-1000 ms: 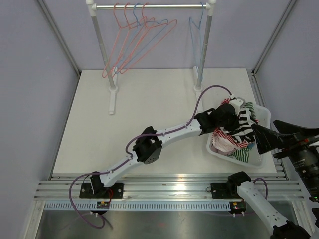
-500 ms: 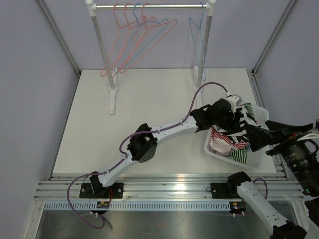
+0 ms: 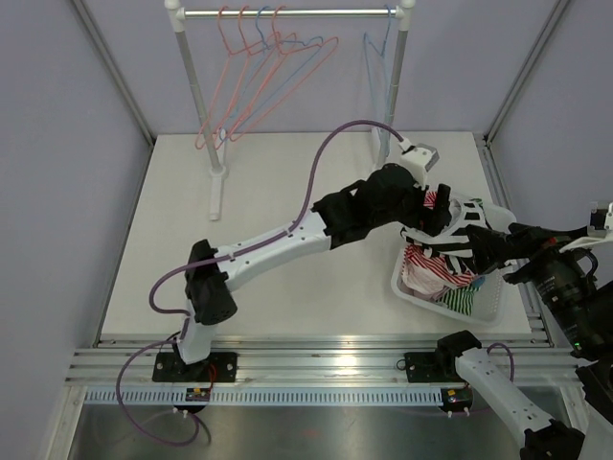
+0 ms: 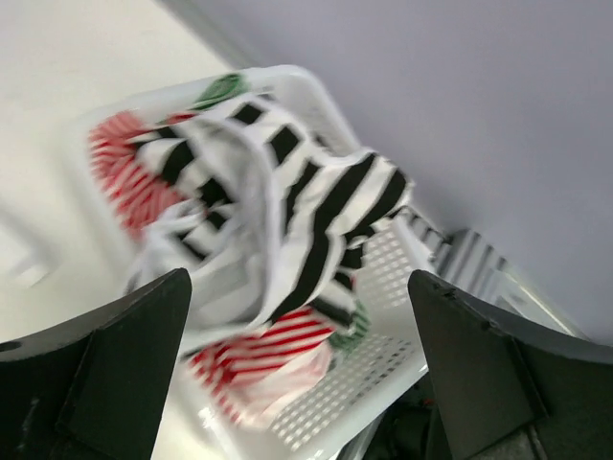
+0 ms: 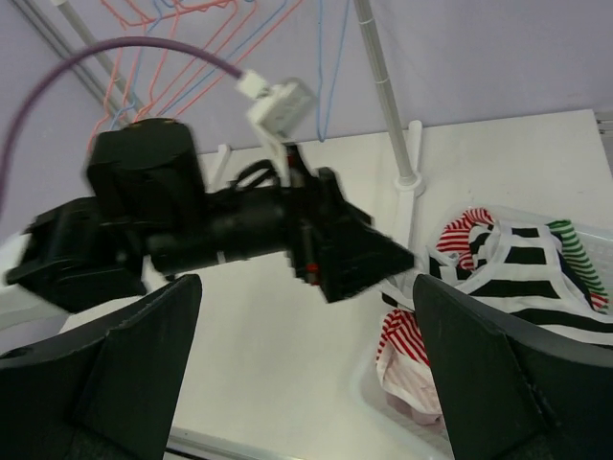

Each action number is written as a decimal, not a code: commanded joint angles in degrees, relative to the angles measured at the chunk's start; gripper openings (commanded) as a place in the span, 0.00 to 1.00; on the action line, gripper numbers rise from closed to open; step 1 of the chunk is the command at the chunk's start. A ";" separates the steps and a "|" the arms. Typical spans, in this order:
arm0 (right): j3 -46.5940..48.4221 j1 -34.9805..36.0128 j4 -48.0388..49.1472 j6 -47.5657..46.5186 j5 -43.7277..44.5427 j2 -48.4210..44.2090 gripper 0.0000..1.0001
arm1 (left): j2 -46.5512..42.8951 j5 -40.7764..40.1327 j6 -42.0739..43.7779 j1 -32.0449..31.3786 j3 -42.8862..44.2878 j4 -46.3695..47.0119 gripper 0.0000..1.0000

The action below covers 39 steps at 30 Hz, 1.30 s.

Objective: Remove the tank top from the hanger

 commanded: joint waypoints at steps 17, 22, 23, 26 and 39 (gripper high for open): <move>-13.74 0.13 -2.67 -6.43 15.76 5.61 0.99 | -56.67 -38.46 1.68 21.19 -42.76 -24.94 0.99; -13.83 0.13 -4.26 -7.40 18.22 4.73 0.99 | -63.01 -39.25 4.23 28.58 -41.72 -34.27 0.99; -14.01 0.13 -4.61 -7.48 18.49 4.38 1.00 | -65.02 -39.60 4.49 28.94 -41.37 -37.24 0.99; -14.10 0.13 -5.58 -7.13 18.67 3.06 0.99 | -69.50 -41.01 5.72 29.47 -40.66 -42.08 0.99; -13.48 0.22 -8.13 -7.22 17.70 -0.11 1.00 | -82.35 -42.24 5.37 29.47 -44.44 -52.56 0.99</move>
